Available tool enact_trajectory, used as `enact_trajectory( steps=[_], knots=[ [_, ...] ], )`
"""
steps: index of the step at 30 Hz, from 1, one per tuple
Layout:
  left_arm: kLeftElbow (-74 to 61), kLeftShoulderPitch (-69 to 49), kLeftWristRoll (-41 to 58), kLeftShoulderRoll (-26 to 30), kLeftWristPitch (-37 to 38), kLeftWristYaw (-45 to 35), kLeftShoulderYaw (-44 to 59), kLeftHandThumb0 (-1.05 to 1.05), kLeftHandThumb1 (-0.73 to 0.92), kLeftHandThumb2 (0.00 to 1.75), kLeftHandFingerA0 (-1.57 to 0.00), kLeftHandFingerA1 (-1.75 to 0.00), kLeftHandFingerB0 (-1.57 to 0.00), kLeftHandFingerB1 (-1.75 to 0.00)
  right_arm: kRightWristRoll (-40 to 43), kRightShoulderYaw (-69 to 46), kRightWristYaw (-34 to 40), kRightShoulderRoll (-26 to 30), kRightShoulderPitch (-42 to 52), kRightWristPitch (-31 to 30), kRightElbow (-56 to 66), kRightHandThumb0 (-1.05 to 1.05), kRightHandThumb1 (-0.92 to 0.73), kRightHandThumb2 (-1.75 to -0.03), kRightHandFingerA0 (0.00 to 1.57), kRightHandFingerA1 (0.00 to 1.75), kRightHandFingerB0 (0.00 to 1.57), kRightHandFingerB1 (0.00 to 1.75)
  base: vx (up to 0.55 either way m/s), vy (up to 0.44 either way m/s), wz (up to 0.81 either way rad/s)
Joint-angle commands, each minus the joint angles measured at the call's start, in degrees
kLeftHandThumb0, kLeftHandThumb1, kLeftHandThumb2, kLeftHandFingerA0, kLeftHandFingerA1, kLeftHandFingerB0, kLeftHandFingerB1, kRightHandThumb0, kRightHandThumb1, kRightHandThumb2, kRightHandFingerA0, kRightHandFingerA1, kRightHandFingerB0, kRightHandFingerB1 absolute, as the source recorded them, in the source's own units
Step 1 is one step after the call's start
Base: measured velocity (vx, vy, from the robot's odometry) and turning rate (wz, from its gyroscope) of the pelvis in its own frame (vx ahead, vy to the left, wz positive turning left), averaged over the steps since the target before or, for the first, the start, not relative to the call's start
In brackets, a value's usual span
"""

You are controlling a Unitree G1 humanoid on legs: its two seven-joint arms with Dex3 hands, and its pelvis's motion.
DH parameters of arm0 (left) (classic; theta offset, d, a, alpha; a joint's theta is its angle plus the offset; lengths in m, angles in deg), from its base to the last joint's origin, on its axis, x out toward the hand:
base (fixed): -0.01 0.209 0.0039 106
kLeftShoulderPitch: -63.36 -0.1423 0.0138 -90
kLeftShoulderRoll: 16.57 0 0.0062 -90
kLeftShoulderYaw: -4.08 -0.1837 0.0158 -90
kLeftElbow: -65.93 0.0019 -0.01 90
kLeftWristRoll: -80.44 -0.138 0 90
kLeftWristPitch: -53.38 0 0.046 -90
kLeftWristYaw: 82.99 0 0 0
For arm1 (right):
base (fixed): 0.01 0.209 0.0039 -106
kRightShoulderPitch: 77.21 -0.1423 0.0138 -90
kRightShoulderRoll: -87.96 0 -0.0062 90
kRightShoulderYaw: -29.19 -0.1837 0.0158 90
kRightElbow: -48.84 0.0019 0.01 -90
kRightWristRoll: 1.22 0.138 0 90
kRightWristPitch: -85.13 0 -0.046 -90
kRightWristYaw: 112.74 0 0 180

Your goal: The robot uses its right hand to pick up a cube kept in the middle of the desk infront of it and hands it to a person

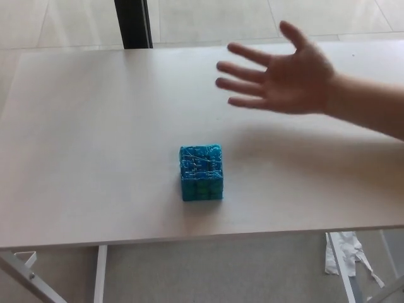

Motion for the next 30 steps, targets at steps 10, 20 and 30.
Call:
enact_trajectory(
  steps=[10, 20, 30],
  knots=[
    [0.14, -0.21, 0.25, 0.42, 1.85, -0.30, -0.87, -0.76, 0.67, 0.61, -0.64, -0.52, -0.47, -0.40, -7.55, 23.30, 3.33, -9.60, -14.37, -9.62, 35.71, -0.62, -0.45, -0.79, 0.30, 0.57, 0.13, 0.40, 0.00, 0.000, 0.00],
    [0.23, 0.15, 0.78, 0.28, 1.84, -0.68, -0.55, -0.77, 0.65, 0.60, -0.65, -0.53, -0.49, -0.41, -19.25, 43.19, 1.01, -13.18, -24.43, -13.99, 32.68, -0.67, -0.54, -0.57, 0.18, 0.45, 0.23, 0.33, 0.00, 0.000, 0.00],
    [-0.21, 0.26, 0.45, 0.92, 1.65, -1.22, -1.13, -0.78, 0.66, 0.60, -0.62, -0.53, -0.47, -0.41, -33.11, 61.67, 0.19, -13.62, -31.64, -9.29, 19.94, -0.74, -0.45, -0.86, 0.24, 0.61, 0.14, 0.46, 0.00, 0.000, 0.00]
  ],
)
